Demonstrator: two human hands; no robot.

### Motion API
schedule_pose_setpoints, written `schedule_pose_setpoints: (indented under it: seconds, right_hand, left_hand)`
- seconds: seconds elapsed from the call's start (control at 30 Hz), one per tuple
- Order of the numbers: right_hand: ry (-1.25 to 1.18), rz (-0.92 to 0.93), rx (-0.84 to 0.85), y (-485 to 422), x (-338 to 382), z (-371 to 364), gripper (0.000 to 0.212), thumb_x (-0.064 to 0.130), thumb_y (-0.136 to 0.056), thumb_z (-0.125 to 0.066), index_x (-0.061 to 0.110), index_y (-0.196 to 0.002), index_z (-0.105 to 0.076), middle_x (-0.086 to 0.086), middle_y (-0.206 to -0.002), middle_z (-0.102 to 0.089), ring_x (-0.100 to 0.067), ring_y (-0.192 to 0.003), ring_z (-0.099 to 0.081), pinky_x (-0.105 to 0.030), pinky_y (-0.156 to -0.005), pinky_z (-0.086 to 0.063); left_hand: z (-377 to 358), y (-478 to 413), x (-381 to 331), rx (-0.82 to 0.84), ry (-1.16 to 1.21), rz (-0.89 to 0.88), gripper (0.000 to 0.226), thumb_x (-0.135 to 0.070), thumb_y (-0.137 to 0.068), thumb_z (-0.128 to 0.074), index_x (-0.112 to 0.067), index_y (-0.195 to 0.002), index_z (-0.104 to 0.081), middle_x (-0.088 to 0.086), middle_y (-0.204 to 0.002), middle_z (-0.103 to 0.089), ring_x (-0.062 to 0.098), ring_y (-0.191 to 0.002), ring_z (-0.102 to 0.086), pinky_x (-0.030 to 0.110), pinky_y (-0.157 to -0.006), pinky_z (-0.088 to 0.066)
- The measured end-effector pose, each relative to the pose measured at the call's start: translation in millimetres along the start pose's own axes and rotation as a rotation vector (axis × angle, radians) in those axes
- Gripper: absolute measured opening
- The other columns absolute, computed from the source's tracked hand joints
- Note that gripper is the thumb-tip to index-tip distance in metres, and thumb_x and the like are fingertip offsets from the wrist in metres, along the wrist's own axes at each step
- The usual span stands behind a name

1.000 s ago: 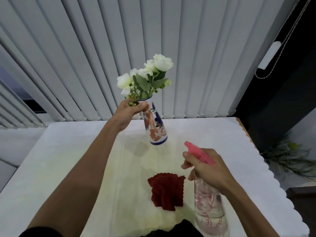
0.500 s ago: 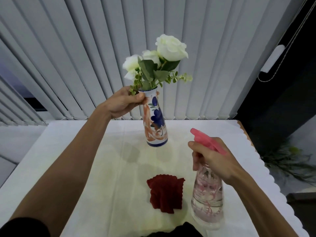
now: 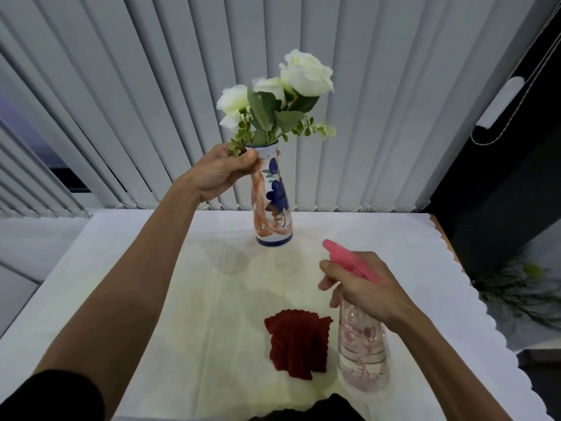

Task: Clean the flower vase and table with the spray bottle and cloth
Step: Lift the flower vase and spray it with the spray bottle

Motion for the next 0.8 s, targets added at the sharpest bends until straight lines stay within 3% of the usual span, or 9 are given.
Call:
schedule_pose_setpoints:
  seconds: [0.1,0.17,0.23,0.33,0.47,0.57,0.67,0.8]
  right_hand:
    - [0.062,0.017,-0.022,-6.0,5.1,-6.0,0.036,0.033,-0.098,-0.064,0.051,-0.129,-0.061,-0.002,-0.071,-0.075,-0.02,-0.058,-0.073,-0.027,-0.068,-0.051]
    - [0.079,0.005,0.026,-6.2,4.8,-14.7,0.032,0.036,-0.098,-0.063,0.057,-0.122,-0.06,-0.001,-0.076,-0.078,-0.024,-0.061,-0.075,-0.029,-0.074,-0.058]
    - [0.071,0.003,0.062,-5.8,2.0,-21.6,0.03,0.037,-0.098,-0.064,0.059,-0.119,-0.059,0.002,-0.081,-0.08,-0.028,-0.063,-0.076,-0.029,-0.076,-0.058]
    - [0.086,0.013,0.048,-10.3,-7.1,-24.6,0.039,0.035,-0.098,-0.064,0.053,-0.131,-0.06,0.002,-0.075,-0.078,-0.019,-0.057,-0.073,-0.027,-0.071,-0.052]
    - [-0.009,-0.006,-0.12,-18.6,-22.3,8.8,0.038,0.036,-0.098,-0.067,0.056,-0.127,-0.053,0.001,-0.085,-0.081,-0.023,-0.065,-0.078,-0.029,-0.072,-0.055]
    - [-0.056,-0.037,-0.252,-28.1,-38.1,36.4,0.019,0.039,-0.094,-0.072,0.032,-0.111,-0.074,0.001,-0.093,-0.081,-0.02,-0.073,-0.08,-0.035,-0.08,-0.059]
    - [-0.046,-0.013,-0.389,-43.6,-53.0,50.6,0.025,0.048,-0.089,-0.075,0.022,-0.091,-0.074,0.002,-0.09,-0.077,-0.008,-0.081,-0.074,-0.031,-0.082,-0.055]
    - [-0.028,0.053,-0.535,-56.6,-65.9,54.4,0.019,0.046,-0.093,-0.072,0.027,-0.092,-0.074,0.011,-0.076,-0.068,0.005,-0.065,-0.059,-0.023,-0.073,-0.046]
  left_hand:
    - [7.7,-3.5,5.8,-0.119,-0.083,0.005,0.013,-0.017,-0.092,-0.066,-0.011,-0.101,-0.073,-0.005,-0.091,-0.078,0.01,-0.088,-0.07,0.021,-0.085,-0.055]
    - [10.9,-2.5,6.2,-0.207,-0.135,0.009,0.011,-0.009,-0.097,-0.061,-0.009,-0.101,-0.071,-0.007,-0.086,-0.078,0.008,-0.085,-0.071,0.022,-0.084,-0.056]
    - [13.4,-2.2,7.0,-0.297,-0.159,0.001,0.01,-0.009,-0.094,-0.066,-0.011,-0.101,-0.072,-0.008,-0.088,-0.079,0.01,-0.088,-0.072,0.027,-0.091,-0.057]
    - [13.7,0.2,9.9,-0.429,-0.169,-0.015,0.01,-0.013,-0.089,-0.074,-0.015,-0.1,-0.075,-0.005,-0.092,-0.079,0.014,-0.092,-0.073,0.036,-0.099,-0.056]
    - [14.9,10.6,23.2,-0.552,-0.161,-0.001,0.014,-0.02,-0.087,-0.078,-0.02,-0.1,-0.074,-0.002,-0.1,-0.077,0.018,-0.099,-0.072,0.034,-0.096,-0.055]
    - [15.4,20.9,38.3,-0.597,-0.139,0.025,0.021,-0.02,-0.086,-0.078,-0.017,-0.105,-0.072,0.002,-0.104,-0.076,0.022,-0.103,-0.072,0.034,-0.095,-0.056]
    - [7.0,28.8,55.1,-0.608,-0.154,0.064,0.02,-0.018,-0.087,-0.078,-0.016,-0.105,-0.071,-0.007,-0.095,-0.074,0.008,-0.088,-0.07,0.023,-0.082,-0.056]
    - [-3.3,39.9,80.2,-0.605,-0.205,0.11,0.022,-0.017,-0.087,-0.078,-0.014,-0.108,-0.072,-0.013,-0.09,-0.073,-0.008,-0.073,-0.068,0.009,-0.068,-0.053]
Point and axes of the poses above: each hand's wrist, its own y-axis away from the middle knuckle, its own z-axis out of the back of the hand, x = y × z, the point moved 8 cm from there along -y, towards the middle knuckle
